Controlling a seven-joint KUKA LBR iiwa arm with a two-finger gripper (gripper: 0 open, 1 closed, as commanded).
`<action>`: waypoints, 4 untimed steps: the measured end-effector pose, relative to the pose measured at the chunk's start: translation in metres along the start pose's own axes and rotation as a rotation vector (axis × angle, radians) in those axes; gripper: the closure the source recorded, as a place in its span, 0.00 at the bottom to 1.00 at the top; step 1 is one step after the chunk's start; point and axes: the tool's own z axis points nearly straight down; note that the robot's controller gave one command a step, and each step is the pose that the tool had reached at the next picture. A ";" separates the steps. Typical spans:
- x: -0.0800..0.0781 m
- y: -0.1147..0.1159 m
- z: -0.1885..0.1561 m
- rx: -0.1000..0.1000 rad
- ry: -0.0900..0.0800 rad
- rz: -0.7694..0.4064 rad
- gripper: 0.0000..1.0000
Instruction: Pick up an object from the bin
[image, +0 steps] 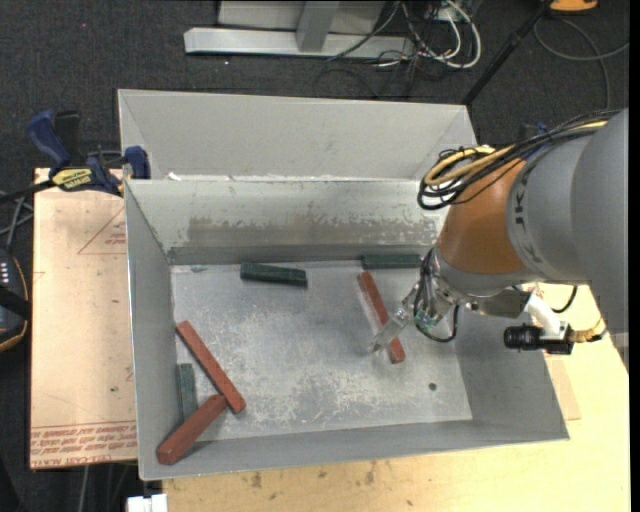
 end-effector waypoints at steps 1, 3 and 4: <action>0.008 0.007 0.027 0.001 -0.002 -0.092 1.00; 0.008 0.007 0.024 0.003 0.000 -0.093 1.00; 0.009 0.006 0.009 0.005 0.005 -0.094 1.00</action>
Offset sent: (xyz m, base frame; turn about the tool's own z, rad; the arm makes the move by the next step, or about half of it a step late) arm 0.0000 0.0000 0.0000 0.0000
